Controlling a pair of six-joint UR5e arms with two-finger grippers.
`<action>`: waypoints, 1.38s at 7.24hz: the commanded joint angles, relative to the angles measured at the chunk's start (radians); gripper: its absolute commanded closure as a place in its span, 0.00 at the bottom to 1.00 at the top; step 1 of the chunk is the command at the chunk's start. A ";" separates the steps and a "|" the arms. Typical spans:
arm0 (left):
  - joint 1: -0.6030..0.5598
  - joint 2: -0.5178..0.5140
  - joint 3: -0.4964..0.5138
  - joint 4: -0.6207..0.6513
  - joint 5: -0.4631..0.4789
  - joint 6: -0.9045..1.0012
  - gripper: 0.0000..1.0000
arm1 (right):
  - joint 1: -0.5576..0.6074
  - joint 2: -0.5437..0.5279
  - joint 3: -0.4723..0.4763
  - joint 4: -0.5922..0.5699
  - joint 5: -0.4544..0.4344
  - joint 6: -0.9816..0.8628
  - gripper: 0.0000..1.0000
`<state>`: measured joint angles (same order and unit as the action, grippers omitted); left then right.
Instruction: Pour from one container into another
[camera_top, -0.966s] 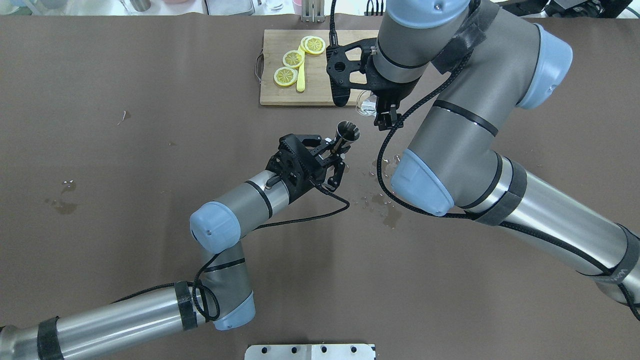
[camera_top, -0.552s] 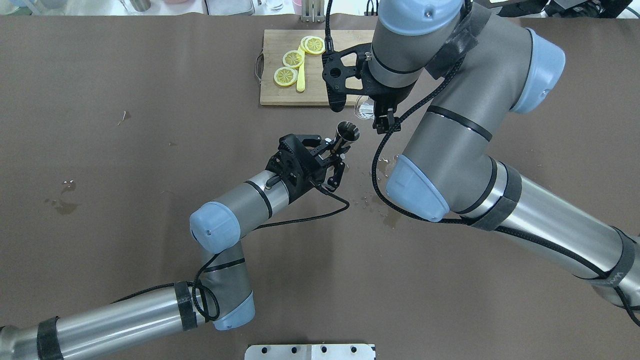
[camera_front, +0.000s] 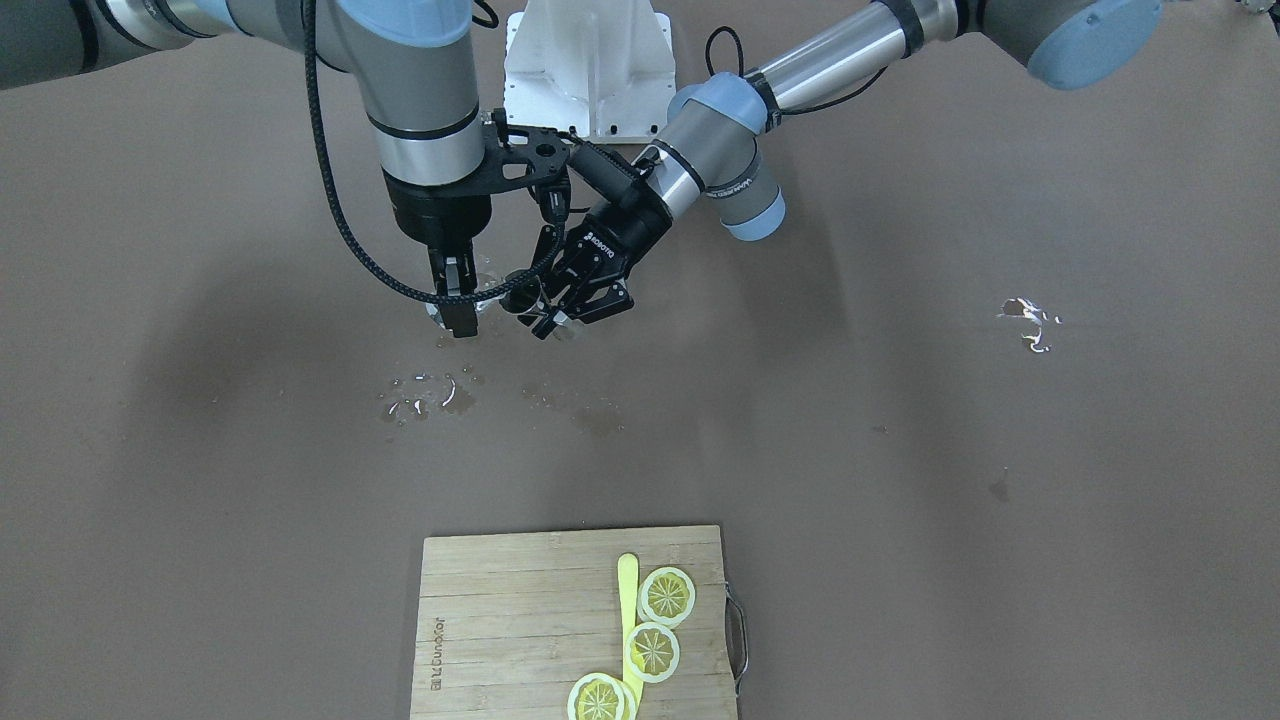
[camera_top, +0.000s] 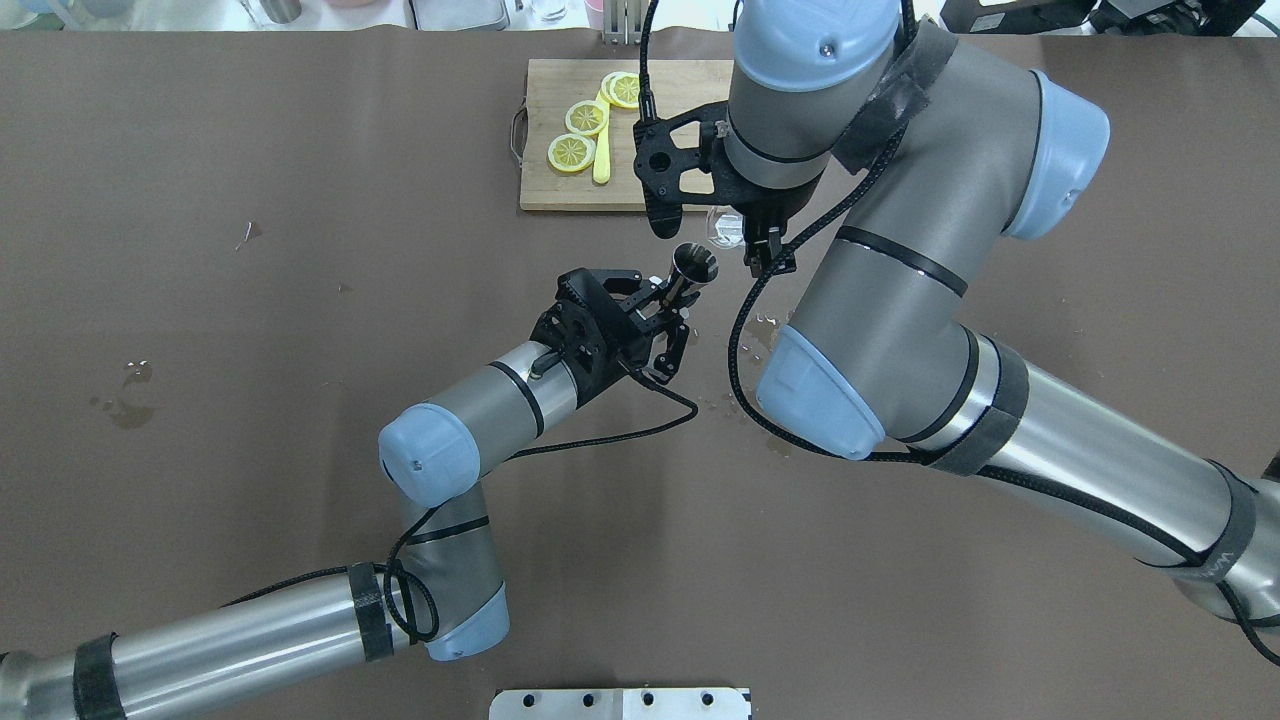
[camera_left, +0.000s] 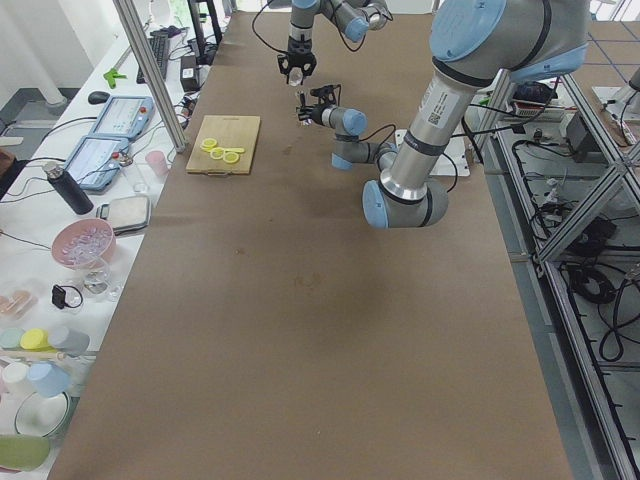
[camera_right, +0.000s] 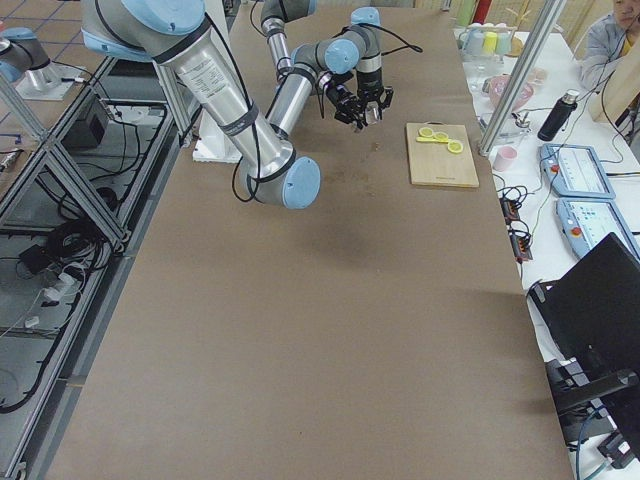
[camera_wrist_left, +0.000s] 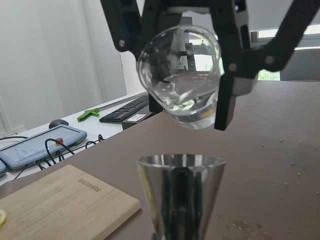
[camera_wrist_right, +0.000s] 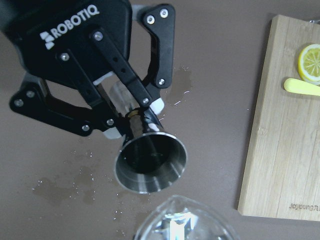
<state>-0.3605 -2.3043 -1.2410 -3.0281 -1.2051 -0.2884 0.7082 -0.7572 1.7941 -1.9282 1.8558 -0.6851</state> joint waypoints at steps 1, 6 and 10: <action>0.000 -0.001 0.000 0.000 -0.001 0.000 1.00 | -0.009 0.021 0.001 -0.047 -0.018 -0.007 1.00; 0.000 0.000 0.000 0.000 0.001 0.000 1.00 | -0.032 0.038 0.001 -0.103 -0.081 -0.045 1.00; 0.000 0.000 0.000 -0.002 -0.001 0.000 1.00 | -0.042 0.048 -0.002 -0.123 -0.105 -0.051 1.00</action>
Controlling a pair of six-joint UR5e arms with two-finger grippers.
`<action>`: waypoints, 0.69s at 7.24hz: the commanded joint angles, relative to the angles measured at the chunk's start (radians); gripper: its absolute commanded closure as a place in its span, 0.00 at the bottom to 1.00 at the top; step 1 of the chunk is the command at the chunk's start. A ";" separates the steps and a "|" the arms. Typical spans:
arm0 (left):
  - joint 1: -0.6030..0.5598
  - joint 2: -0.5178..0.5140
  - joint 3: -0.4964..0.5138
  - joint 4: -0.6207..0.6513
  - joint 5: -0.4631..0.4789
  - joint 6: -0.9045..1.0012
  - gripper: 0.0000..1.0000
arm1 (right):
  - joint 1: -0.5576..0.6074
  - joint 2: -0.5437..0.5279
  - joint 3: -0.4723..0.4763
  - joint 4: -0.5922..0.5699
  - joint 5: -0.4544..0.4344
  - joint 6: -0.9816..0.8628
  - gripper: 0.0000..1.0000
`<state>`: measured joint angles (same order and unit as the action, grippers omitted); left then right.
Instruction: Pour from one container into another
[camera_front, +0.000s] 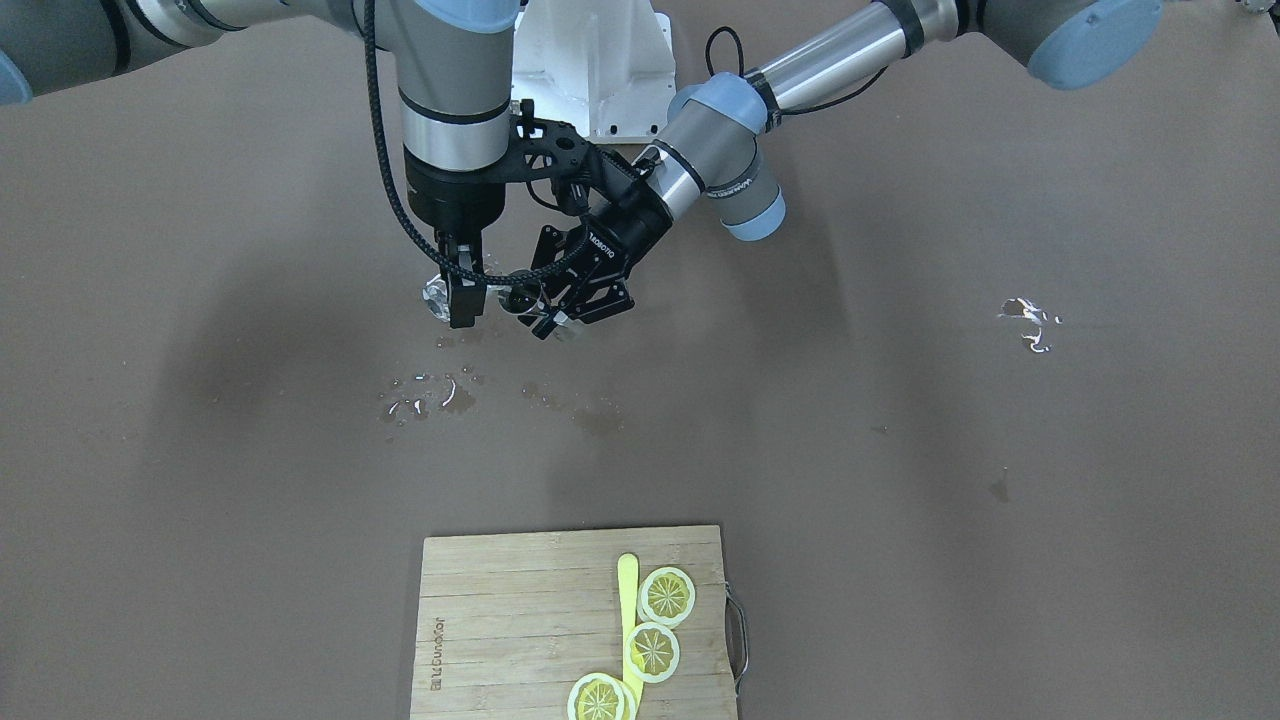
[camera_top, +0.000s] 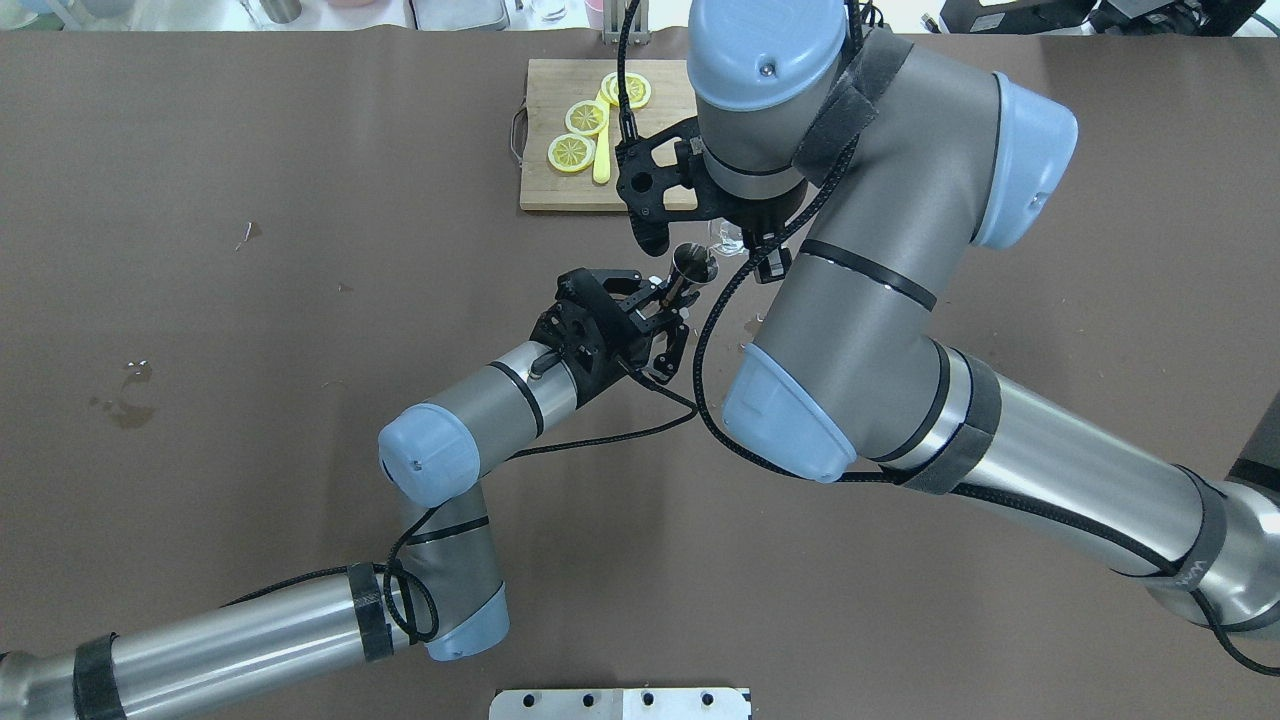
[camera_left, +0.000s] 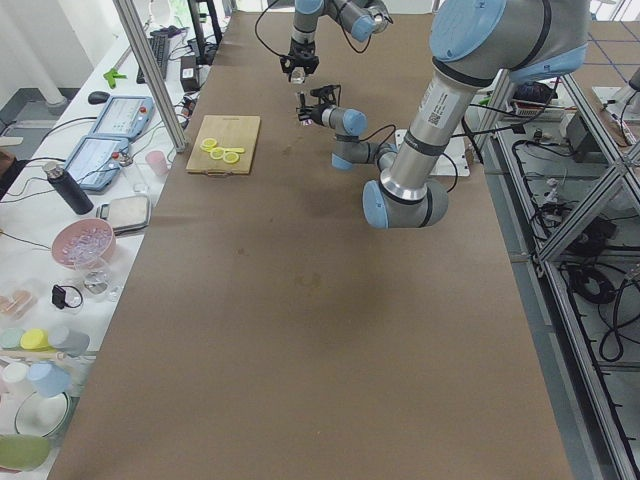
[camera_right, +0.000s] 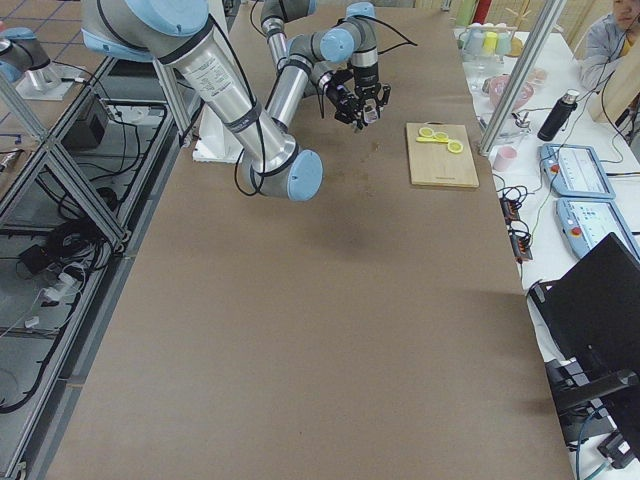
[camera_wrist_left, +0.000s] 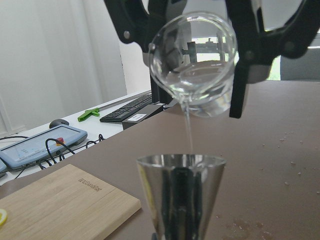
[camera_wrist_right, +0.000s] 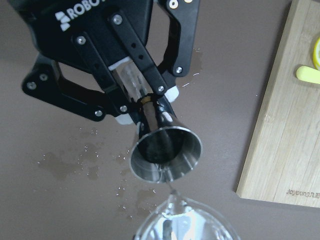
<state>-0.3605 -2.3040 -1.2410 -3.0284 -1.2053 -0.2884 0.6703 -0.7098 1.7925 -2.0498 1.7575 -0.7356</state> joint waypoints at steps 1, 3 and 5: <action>0.000 0.000 0.000 -0.001 0.000 0.000 1.00 | -0.006 0.001 -0.001 -0.001 -0.007 -0.001 1.00; 0.000 0.000 0.000 -0.001 0.000 0.000 1.00 | -0.006 0.001 -0.001 -0.001 -0.006 -0.002 1.00; 0.000 0.000 0.000 -0.001 0.000 0.000 1.00 | -0.003 0.004 0.007 0.000 0.003 -0.002 1.00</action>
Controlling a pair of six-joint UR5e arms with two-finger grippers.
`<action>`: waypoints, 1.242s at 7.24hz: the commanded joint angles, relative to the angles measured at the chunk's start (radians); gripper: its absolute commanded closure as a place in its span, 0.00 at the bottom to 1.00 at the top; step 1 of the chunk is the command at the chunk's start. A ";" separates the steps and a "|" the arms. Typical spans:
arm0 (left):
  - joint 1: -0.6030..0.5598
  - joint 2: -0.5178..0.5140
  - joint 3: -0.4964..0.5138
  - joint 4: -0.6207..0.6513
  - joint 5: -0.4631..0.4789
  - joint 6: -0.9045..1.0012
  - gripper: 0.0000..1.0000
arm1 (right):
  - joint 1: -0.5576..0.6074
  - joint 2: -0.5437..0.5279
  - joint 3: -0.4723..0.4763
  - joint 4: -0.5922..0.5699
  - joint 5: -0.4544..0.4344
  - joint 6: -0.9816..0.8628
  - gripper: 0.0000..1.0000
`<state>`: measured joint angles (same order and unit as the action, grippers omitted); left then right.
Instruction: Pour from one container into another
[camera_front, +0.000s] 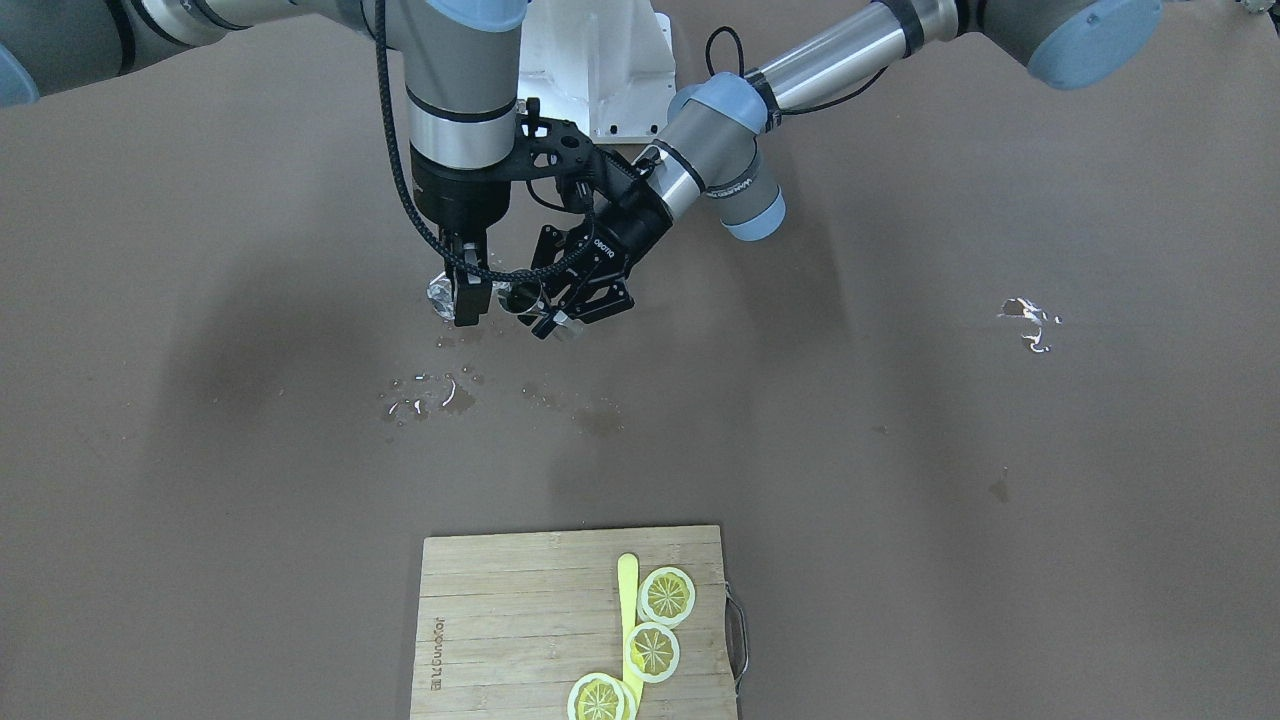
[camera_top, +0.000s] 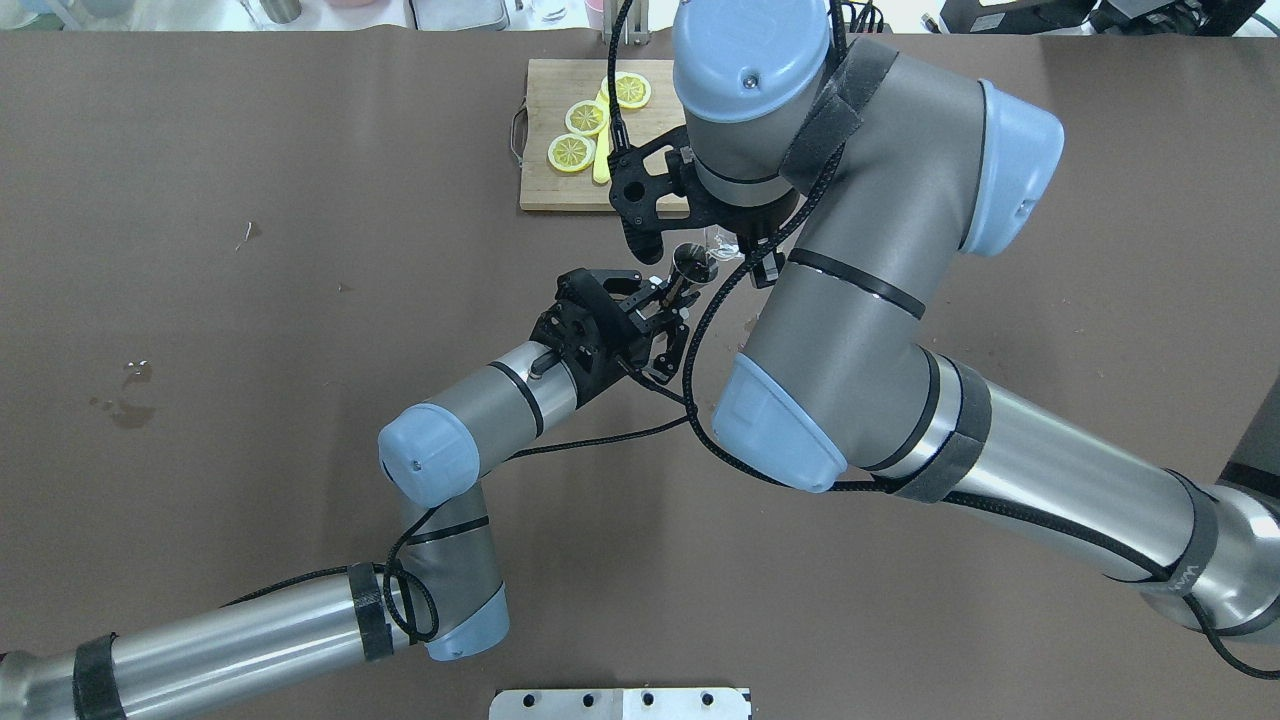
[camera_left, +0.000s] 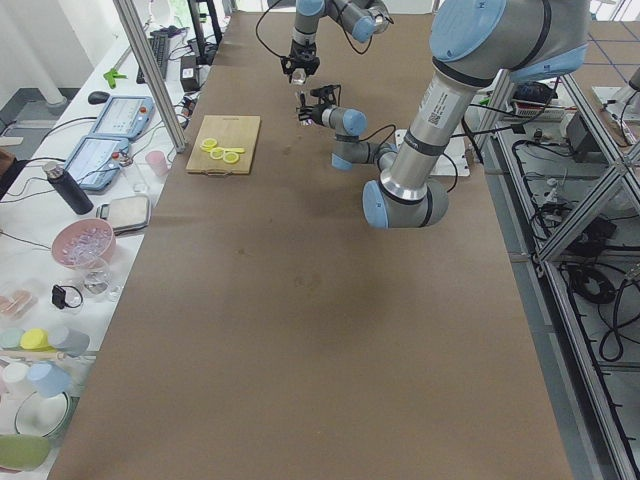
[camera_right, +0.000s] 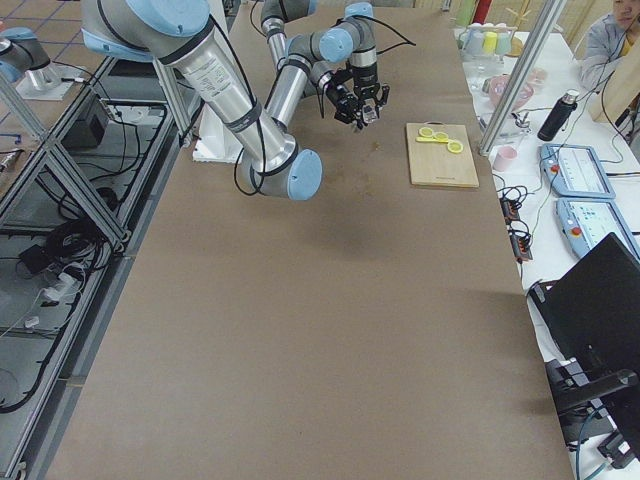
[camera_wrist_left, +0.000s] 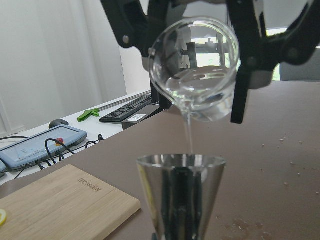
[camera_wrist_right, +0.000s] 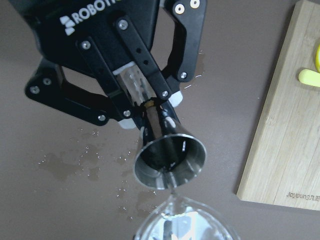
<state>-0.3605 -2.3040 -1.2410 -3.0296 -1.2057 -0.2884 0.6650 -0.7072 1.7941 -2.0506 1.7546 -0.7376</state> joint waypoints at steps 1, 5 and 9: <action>0.000 0.000 0.000 0.000 0.000 0.000 1.00 | 0.002 0.008 0.010 0.001 0.016 0.003 1.00; 0.000 0.006 -0.003 0.000 0.000 0.000 1.00 | 0.021 0.014 0.060 0.001 0.109 0.009 1.00; -0.014 0.032 -0.023 -0.006 0.000 0.014 1.00 | 0.122 -0.041 0.123 0.038 0.235 0.003 1.00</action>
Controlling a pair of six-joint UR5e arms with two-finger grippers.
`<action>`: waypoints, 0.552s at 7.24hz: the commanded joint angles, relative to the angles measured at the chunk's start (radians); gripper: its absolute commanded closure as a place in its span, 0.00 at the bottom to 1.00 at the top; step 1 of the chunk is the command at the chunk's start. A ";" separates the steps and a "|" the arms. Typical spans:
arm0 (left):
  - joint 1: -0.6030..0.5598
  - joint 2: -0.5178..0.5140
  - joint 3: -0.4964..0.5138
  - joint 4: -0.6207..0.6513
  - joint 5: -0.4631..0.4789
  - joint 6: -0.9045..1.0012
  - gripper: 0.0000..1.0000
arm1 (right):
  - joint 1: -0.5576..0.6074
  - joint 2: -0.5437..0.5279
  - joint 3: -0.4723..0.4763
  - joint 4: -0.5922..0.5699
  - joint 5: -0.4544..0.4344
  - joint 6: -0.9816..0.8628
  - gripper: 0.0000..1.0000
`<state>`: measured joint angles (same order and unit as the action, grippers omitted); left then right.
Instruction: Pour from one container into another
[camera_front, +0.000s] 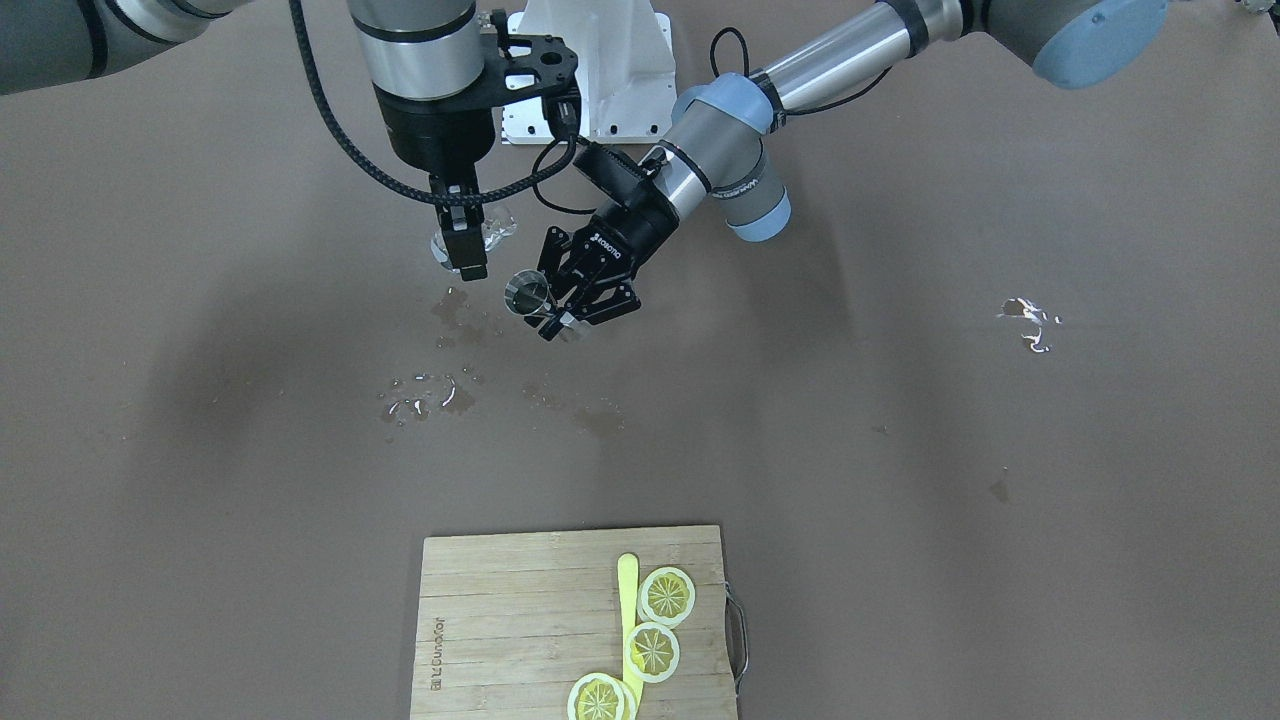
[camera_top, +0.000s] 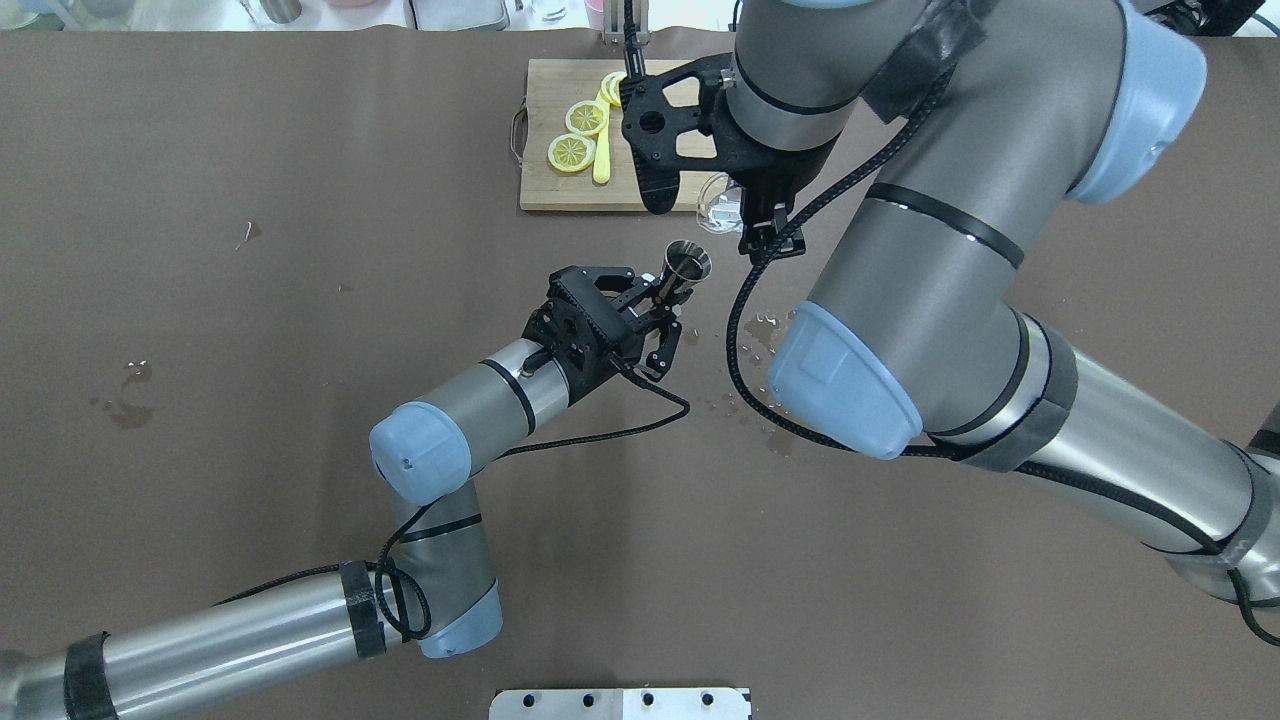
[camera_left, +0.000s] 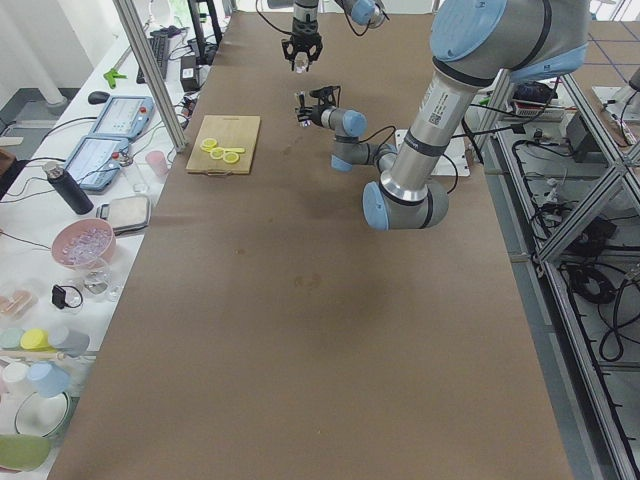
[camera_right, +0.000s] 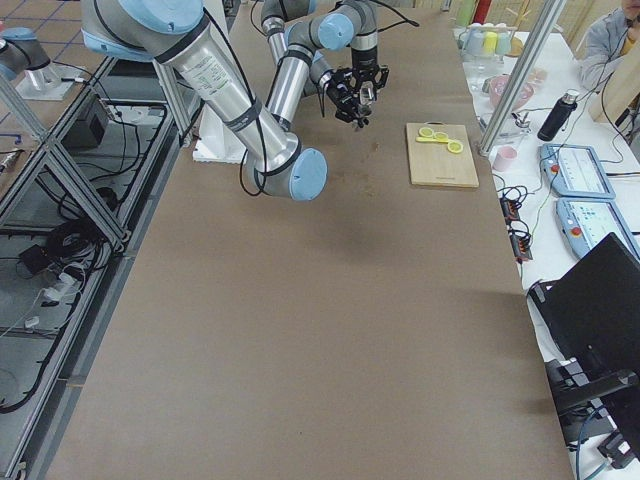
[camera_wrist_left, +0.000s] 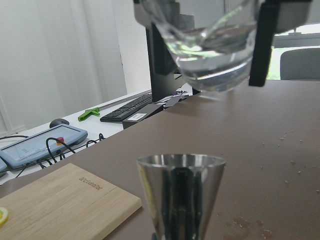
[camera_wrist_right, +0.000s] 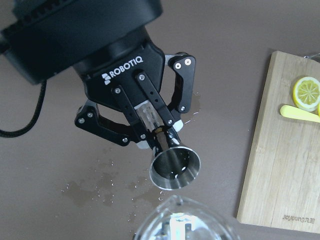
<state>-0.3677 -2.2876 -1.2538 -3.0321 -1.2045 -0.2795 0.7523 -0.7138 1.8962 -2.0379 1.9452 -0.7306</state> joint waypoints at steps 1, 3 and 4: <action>-0.016 0.061 -0.062 -0.008 -0.003 0.005 1.00 | 0.067 -0.085 0.035 0.085 0.063 -0.004 1.00; -0.036 0.135 -0.139 -0.013 -0.001 0.005 1.00 | 0.140 -0.200 0.034 0.249 0.147 -0.009 1.00; -0.066 0.135 -0.141 -0.010 -0.004 0.005 1.00 | 0.171 -0.257 0.034 0.328 0.193 -0.009 1.00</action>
<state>-0.4050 -2.1657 -1.3801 -3.0424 -1.2065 -0.2747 0.8809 -0.8966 1.9290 -1.8130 2.0797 -0.7387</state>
